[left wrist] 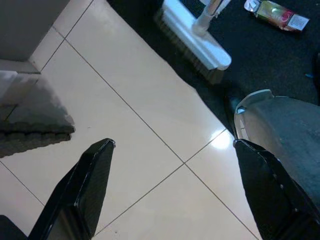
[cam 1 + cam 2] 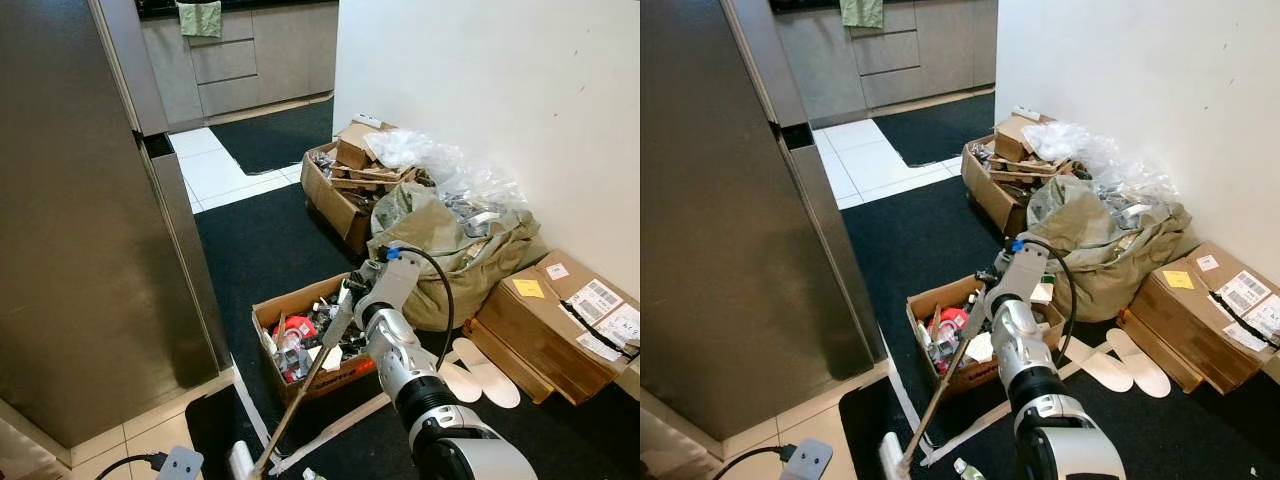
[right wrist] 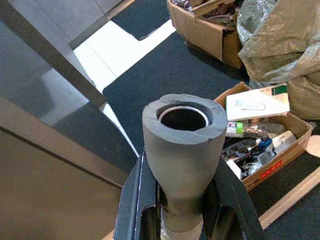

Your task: Sweep floor

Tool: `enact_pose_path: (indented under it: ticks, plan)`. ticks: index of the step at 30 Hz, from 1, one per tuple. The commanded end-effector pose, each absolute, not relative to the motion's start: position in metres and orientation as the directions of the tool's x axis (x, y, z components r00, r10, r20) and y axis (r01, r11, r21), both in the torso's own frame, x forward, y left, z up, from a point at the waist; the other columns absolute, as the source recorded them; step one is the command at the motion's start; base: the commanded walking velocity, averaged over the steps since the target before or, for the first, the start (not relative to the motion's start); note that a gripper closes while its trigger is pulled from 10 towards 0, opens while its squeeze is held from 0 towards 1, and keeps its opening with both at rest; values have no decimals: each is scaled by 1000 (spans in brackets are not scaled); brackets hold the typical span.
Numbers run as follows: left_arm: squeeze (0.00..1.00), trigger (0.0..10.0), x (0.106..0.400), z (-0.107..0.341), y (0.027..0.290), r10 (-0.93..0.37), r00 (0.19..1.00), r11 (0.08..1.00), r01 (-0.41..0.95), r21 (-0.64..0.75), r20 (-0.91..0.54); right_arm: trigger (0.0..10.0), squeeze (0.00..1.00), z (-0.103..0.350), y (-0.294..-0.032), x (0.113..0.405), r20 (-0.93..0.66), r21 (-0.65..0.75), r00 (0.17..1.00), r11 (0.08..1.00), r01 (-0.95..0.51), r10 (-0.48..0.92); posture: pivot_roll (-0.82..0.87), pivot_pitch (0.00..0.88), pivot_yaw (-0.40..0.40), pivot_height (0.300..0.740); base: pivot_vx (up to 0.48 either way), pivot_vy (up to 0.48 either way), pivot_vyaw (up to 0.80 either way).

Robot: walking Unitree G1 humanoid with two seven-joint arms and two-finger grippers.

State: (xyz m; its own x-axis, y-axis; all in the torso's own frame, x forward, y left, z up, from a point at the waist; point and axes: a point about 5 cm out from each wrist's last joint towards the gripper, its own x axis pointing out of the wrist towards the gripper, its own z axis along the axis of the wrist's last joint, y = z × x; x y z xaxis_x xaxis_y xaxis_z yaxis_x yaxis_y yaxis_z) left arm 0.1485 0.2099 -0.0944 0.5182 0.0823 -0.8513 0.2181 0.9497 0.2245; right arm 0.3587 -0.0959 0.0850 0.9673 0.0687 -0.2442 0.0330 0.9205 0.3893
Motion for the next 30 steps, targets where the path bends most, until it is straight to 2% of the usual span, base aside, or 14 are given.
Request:
enact_pose_path:
  ticks: [1, 8, 19, 23, 24, 25, 26, 28, 29, 30]
  plan:
    - [0, 10000, 145, -95, 212, 80, 507, 943, 239, 229, -858, 10000, 0, 94, -92, 362, -198, 417, 976, 909, -5, 96, 18, 0, 1, 740, 0, 0, 0]
    - [0, 10000, 147, -95, 209, 70, 512, 942, 248, 226, -856, 10000, 0, 94, -98, 364, -197, 396, 976, 918, -7, 92, 17, 0, 0, 740, 0, 0, -734]
    - [0, 10000, 146, -96, 208, 71, 508, 947, 236, 219, -858, 10000, 0, 90, -91, 362, -234, 436, 965, 900, -5, 119, 28, 0, 1, 740, 0, 0, -769]
    - [0, 10000, 143, -97, 208, 76, 503, 953, 218, 212, -861, 10000, 0, 85, -83, 360, -270, 533, 946, 846, -9, 180, 40, 0, -15, 740, 0, 0, -769]
    - [0, 10000, 142, -97, 208, 78, 502, 956, 208, 208, -861, 10000, 0, 84, -80, 359, -279, 594, 938, 805, 1, 205, 42, 0, -18, 740, 0, 0, -769]
    - [0, 10000, 142, -97, 208, 78, 502, 956, 208, 208, -861, 10000, 0, 84, -80, 359, -279, 594, 938, 805, 1, 205, 42, 0, -18, 740, 0, 0, -769]
    - [0, 10000, 141, -98, 208, 80, 499, 960, 195, 202, -863, 10000, 0, 85, -79, 360, -283, 654, 933, 756, 18, 222, 44, 0, -22, 740, 0, 0, -769]
    - [0, 10000, 140, -98, 208, 81, 498, 962, 186, 198, -863, 10000, 0, 86, -78, 361, -282, 688, 931, 725, 29, 231, 46, 0, -23, 740, 0, 0, -769]
    - [0, 10000, 139, -98, 208, 82, 496, 964, 181, 195, -864, 10000, 0, 87, -78, 361, -281, 725, 929, 688, 41, 241, 50, 0, -27, 740, 0, 0, 0]
    - [0, 10000, 139, -98, 208, 82, 496, 964, 181, 195, -864, 10000, 0, 87, -78, 361, -281, 725, 929, 688, 41, 241, 50, 0, -27, 740, 0, 0, 0]
